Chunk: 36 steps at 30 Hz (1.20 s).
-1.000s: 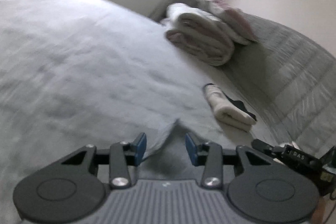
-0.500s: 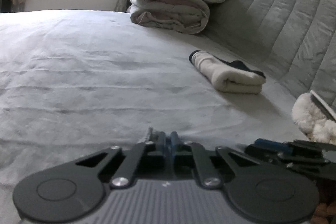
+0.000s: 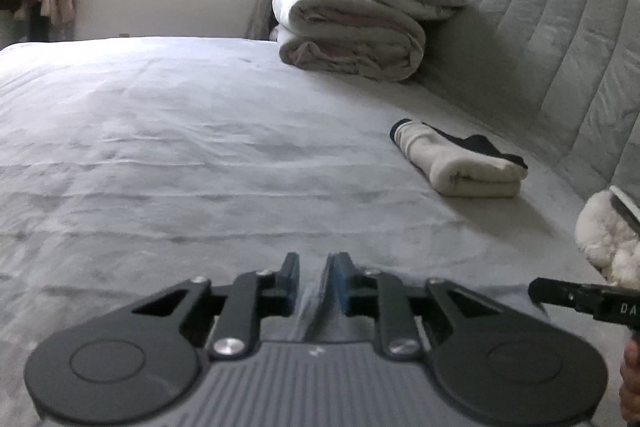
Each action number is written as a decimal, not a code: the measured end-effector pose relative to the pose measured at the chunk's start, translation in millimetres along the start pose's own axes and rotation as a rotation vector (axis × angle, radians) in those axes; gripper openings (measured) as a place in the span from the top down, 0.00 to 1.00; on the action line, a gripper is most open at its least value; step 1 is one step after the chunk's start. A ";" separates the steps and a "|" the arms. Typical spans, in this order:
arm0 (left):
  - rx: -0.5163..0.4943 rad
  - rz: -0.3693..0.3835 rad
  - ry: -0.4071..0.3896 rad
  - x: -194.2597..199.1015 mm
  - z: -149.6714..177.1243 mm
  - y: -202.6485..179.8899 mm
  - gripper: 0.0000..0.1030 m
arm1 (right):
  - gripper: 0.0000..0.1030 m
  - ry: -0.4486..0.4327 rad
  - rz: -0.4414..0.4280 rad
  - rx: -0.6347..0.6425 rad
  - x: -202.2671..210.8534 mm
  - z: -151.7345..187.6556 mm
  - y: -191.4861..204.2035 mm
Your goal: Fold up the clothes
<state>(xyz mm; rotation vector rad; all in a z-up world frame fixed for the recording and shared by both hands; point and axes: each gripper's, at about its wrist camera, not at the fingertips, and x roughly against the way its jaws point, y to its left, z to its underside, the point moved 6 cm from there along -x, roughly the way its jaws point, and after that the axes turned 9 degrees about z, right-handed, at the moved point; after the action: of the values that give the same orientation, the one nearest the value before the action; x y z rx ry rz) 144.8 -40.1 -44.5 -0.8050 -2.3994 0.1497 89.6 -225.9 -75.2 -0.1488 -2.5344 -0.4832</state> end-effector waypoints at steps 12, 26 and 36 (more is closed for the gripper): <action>0.333 0.145 0.111 25.1 27.4 40.6 0.33 | 0.36 0.182 -0.168 -0.112 18.3 23.8 -3.5; 0.571 0.333 0.276 -17.9 43.3 48.4 0.11 | 0.31 0.395 -0.298 -0.548 -28.7 35.9 -22.0; 0.713 0.386 0.235 -47.1 46.0 49.6 0.60 | 0.50 0.346 -0.311 -0.667 -50.1 35.7 -8.8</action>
<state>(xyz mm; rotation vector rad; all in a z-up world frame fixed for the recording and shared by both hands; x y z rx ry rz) 173.9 -23.7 -119.8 -0.8549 -1.7494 0.9447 112.2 -221.1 -132.9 0.0841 -1.9785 -1.3410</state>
